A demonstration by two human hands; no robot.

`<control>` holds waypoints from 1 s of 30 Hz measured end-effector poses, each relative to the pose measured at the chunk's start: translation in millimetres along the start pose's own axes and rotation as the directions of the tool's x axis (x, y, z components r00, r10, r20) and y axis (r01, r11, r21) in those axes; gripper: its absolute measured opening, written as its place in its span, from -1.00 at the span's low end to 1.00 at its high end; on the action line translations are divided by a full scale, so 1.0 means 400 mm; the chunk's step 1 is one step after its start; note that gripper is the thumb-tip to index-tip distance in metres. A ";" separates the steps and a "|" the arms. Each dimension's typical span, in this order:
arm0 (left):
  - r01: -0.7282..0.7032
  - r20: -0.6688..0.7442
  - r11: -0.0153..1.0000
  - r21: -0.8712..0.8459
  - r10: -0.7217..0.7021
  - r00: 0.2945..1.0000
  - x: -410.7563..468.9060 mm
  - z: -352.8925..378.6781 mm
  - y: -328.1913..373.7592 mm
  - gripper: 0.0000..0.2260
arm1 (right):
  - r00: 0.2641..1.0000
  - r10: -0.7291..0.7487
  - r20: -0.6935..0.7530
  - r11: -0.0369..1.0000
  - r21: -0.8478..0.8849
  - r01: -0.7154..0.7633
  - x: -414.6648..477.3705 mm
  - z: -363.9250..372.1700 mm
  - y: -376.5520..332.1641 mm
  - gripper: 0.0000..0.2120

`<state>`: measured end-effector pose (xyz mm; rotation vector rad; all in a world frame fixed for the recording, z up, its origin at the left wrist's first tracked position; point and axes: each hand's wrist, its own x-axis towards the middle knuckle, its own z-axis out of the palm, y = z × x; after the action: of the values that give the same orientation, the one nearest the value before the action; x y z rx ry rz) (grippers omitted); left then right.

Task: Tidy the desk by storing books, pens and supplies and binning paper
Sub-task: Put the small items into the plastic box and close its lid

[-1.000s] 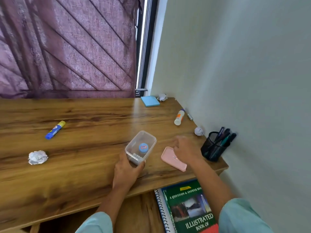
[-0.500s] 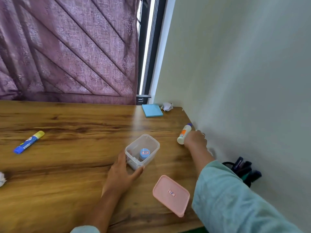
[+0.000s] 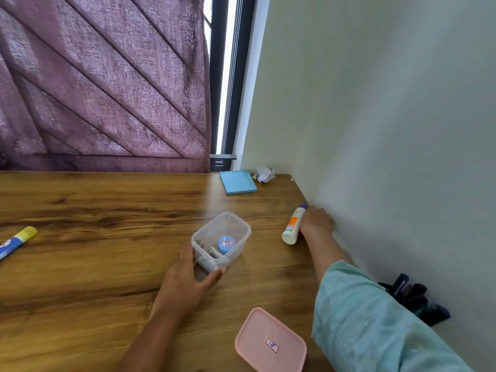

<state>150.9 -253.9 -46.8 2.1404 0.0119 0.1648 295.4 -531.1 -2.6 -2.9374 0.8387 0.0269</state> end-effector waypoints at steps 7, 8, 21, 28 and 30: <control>-0.014 -0.021 1.000 -0.027 0.013 1.000 0.047 0.011 -0.002 -0.34 | 0.992 -0.025 -0.122 0.932 0.357 0.067 0.059 -0.061 -0.115 -0.66; -0.020 -0.025 0.999 -0.027 0.019 1.000 0.054 0.013 -0.001 -0.35 | 0.992 -0.071 -0.105 0.934 0.341 0.103 0.058 -0.070 -0.140 -0.67; -0.024 -0.018 0.999 0.042 0.025 1.000 0.146 0.038 -0.017 -0.30 | 0.855 -0.519 -0.027 0.847 0.119 0.518 0.119 0.022 -0.304 -0.56; -0.021 -0.013 0.996 0.090 0.022 1.000 0.153 0.043 -0.022 -0.24 | 0.922 -0.386 0.003 0.916 0.115 0.384 0.126 0.008 -0.345 -0.65; -0.034 -0.017 0.995 0.096 0.036 0.999 0.155 0.043 -0.025 -0.24 | 0.923 -0.384 -0.009 0.918 0.107 0.382 0.115 0.011 -0.338 -0.65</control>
<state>215.0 -258.3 -57.1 2.2358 -0.0071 0.2080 406.2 -440.5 1.6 -2.9368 0.2395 -0.0264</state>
